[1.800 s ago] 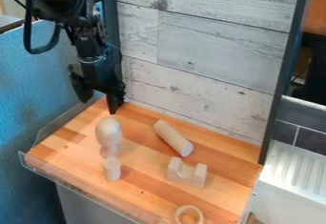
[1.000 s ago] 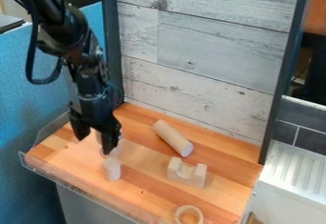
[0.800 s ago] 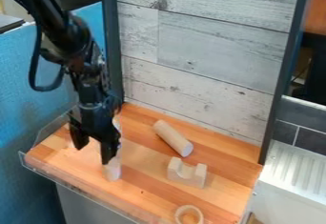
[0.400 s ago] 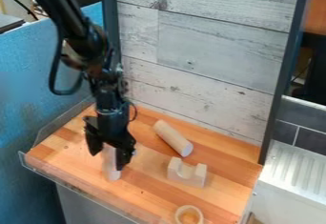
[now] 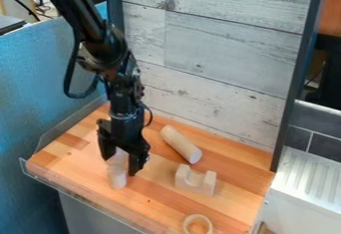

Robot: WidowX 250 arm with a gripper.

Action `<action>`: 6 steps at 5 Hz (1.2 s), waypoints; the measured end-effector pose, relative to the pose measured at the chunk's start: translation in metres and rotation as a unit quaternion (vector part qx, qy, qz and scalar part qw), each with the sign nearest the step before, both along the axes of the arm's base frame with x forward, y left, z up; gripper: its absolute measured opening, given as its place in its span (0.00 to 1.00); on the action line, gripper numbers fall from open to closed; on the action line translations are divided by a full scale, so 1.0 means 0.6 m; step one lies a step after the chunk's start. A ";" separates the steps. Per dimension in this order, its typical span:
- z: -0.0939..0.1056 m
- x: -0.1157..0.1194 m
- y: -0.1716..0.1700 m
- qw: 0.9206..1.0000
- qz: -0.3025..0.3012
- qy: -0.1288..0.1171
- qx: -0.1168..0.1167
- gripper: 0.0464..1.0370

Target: Move the cylinder in the top right table

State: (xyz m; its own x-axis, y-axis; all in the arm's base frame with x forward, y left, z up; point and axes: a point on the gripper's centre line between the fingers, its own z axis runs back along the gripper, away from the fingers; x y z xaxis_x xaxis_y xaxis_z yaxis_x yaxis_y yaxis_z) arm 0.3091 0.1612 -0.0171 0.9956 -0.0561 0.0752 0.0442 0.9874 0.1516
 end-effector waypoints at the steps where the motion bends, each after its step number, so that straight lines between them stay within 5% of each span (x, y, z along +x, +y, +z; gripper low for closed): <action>1: 0.002 0.002 0.005 1.000 0.002 0.007 0.012 0.96; 4: -0.015 -0.007 0.002 0.999 0.017 0.043 -0.004 0.92; 5: -0.021 -0.009 -0.001 0.998 0.021 0.050 -0.010 0.64; 6: -0.021 -0.005 -0.007 0.999 0.017 0.043 -0.015 0.46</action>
State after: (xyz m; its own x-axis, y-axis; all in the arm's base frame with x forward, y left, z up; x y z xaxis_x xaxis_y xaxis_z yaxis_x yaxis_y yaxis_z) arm 0.3062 0.1569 -0.0297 0.9997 -0.0217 -0.0101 0.0228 0.9926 0.1190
